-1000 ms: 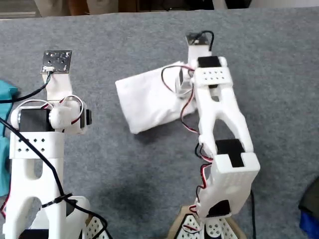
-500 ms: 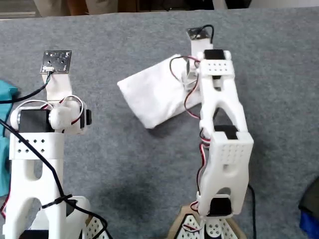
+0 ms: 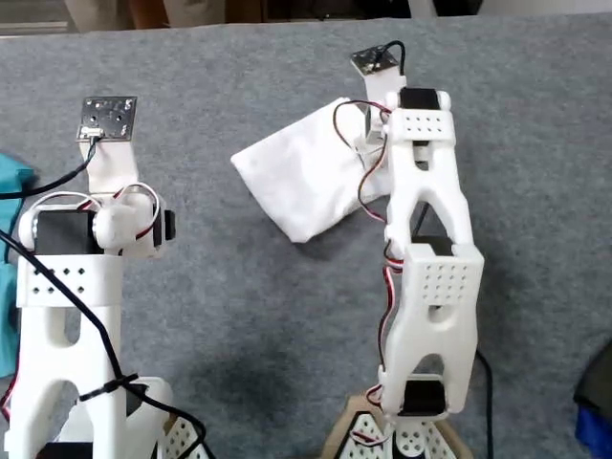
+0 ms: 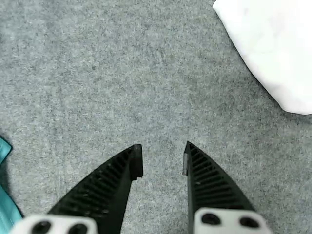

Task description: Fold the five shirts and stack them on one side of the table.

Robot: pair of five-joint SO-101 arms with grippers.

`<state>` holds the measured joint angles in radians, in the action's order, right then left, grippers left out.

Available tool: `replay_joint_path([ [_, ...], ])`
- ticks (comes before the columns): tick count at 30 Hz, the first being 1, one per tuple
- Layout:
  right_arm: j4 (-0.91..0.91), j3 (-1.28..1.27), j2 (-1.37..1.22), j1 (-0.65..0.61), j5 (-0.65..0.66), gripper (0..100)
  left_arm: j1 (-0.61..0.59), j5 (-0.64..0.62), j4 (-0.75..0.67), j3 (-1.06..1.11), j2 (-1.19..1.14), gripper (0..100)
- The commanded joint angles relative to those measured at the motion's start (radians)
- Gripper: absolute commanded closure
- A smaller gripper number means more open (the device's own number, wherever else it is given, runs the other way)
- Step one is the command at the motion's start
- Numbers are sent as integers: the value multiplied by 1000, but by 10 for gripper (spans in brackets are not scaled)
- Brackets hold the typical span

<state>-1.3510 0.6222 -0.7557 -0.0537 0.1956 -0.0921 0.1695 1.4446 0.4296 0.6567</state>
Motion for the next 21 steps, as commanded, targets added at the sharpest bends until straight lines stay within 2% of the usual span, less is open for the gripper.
replay_joint_path([
  [1, -38, 58, 79, 12, -20, 710, 2, 0, -12, 2, 22, 846],
  [4, -81, 58, 137, 16, -186, 710, 2, 2, -12, 3, 22, 846],
  [9, -127, 51, 214, 39, -574, 710, 5, 3, -8, 3, 22, 846],
  [12, -153, 51, 228, 36, -763, 710, 3, 3, -6, 23, 24, 846],
  [15, -138, 38, 219, 35, -879, 710, 3, 5, -6, 58, 24, 846],
  [21, -86, 33, 133, 31, -974, 710, 0, 5, -6, 66, 27, 846],
])
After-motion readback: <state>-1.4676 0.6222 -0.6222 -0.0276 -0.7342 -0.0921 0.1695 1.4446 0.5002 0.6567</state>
